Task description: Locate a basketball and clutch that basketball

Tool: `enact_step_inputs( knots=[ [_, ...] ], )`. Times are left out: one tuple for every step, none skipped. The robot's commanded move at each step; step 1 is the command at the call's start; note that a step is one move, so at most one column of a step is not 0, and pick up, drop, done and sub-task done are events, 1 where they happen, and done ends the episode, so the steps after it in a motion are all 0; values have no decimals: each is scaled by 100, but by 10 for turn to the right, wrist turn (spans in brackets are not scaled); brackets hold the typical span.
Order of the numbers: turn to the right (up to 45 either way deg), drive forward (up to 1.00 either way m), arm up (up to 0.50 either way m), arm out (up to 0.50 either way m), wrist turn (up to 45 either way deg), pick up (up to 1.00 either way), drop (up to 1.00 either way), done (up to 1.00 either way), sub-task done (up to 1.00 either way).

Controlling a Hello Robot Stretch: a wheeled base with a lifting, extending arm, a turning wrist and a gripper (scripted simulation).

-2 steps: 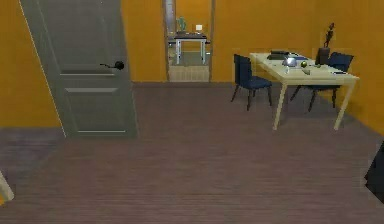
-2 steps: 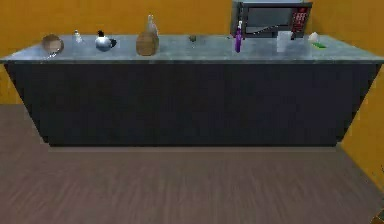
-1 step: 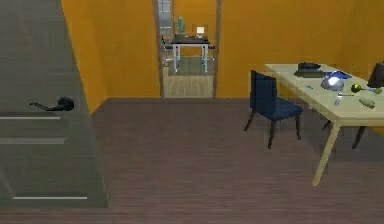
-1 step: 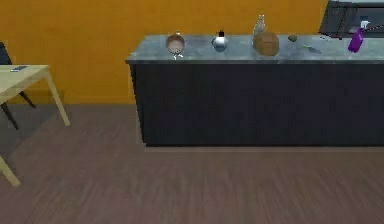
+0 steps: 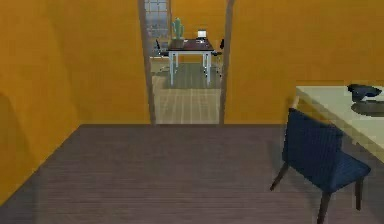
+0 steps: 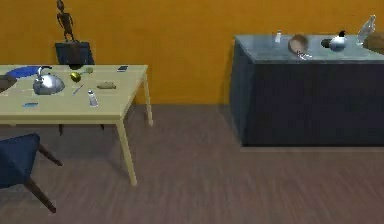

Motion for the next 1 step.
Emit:
enact_step_inputs(
  knots=[
    [0,100,0,0,0,0,0,0,0]
  ],
)
